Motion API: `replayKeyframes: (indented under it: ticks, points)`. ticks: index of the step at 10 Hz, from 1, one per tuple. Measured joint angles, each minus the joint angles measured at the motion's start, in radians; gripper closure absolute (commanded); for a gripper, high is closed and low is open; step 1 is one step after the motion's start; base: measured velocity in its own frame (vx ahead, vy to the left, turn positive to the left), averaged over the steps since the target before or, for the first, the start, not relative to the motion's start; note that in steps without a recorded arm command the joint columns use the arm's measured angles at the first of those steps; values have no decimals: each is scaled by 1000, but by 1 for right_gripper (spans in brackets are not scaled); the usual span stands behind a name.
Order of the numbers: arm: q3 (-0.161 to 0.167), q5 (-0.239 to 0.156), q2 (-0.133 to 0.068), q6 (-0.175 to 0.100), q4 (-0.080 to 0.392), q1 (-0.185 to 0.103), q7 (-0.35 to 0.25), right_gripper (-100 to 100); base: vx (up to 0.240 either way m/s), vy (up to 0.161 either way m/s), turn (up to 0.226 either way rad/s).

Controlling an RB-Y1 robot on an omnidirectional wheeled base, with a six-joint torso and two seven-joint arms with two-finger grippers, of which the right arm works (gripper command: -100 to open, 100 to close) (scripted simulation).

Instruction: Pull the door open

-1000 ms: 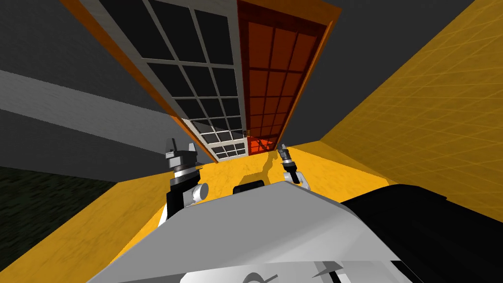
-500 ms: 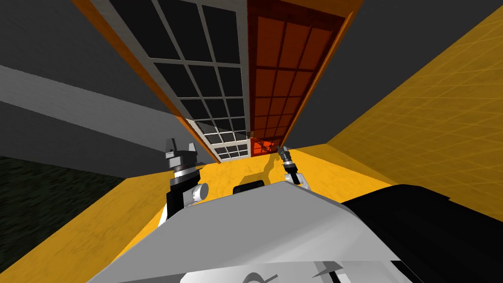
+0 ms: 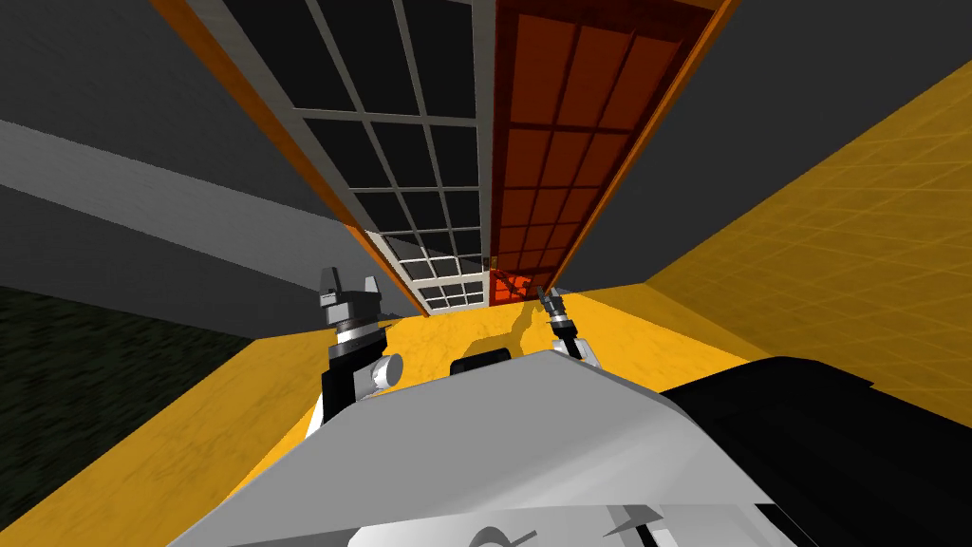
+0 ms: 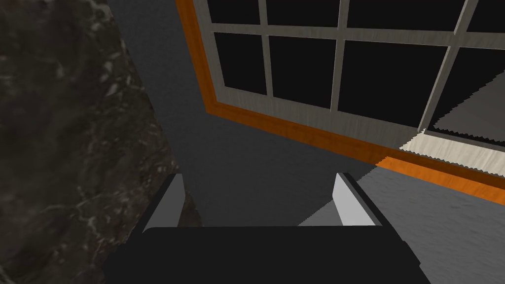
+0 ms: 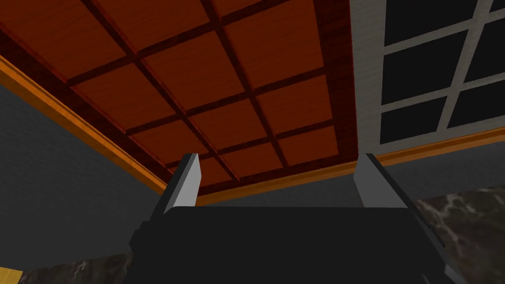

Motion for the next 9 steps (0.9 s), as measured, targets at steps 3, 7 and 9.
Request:
replayKeyframes:
  ticks: [3,7,9]
  points:
    - [-35,27,7,-18,63,-12,57,-100,118,29,78]
    - [-80,61,17,-42,148,-30,129,-100,113,33,74]
    - [-100,79,24,-50,188,-41,166,-100,122,23,108]
